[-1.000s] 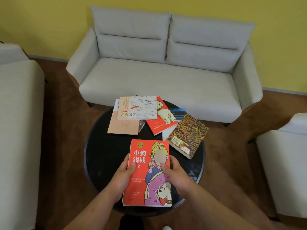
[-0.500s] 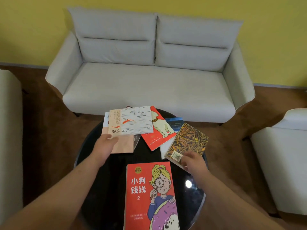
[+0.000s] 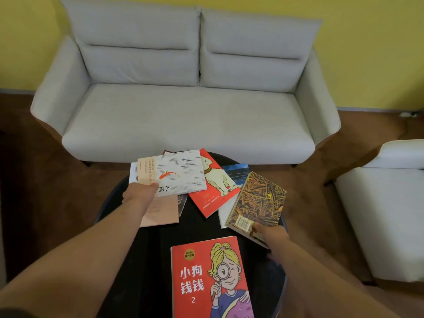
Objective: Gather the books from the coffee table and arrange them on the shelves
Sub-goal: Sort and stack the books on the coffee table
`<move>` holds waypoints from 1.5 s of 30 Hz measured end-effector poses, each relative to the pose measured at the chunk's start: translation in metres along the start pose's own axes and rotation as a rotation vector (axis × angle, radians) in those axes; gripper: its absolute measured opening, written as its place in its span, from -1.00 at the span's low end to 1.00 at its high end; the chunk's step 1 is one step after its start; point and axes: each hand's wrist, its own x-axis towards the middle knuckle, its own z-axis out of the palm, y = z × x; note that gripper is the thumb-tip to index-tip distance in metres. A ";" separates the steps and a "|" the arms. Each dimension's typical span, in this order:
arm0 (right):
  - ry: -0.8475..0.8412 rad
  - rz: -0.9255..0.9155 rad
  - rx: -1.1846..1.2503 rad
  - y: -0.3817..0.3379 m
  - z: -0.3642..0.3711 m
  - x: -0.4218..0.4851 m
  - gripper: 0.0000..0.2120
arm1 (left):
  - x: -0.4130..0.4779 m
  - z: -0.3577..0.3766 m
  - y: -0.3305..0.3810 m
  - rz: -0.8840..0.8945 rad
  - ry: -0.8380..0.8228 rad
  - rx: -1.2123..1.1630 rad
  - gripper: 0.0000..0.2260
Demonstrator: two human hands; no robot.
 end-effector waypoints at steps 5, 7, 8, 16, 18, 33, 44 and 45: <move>-0.050 0.010 0.079 0.007 -0.001 0.003 -0.26 | 0.006 0.004 0.004 -0.094 0.019 0.036 -0.30; -0.077 -0.002 0.138 0.009 -0.003 0.001 -0.43 | 0.012 0.002 0.005 -0.135 -0.024 -0.069 -0.36; -0.092 -0.016 0.161 0.009 -0.005 -0.002 -0.51 | 0.015 0.000 0.007 -0.158 -0.059 -0.118 -0.42; -0.219 -0.155 0.402 -0.007 -0.027 -0.032 -0.76 | -0.008 -0.013 0.014 -0.110 -0.343 -0.677 -0.64; -0.199 -0.206 0.415 -0.014 -0.033 -0.044 -0.81 | -0.030 -0.018 0.019 0.000 -0.345 -0.789 -0.60; -0.231 -0.633 0.241 0.013 -0.109 -0.130 -0.90 | -0.222 -0.062 -0.075 0.066 -0.257 -1.107 -0.71; -0.399 -0.739 0.164 0.048 -0.143 -0.163 -0.91 | -0.319 -0.055 -0.151 0.008 -0.326 -0.965 -0.67; -0.407 -0.743 0.164 0.050 -0.146 -0.165 -0.91 | -0.323 -0.055 -0.153 0.005 -0.313 -0.944 -0.65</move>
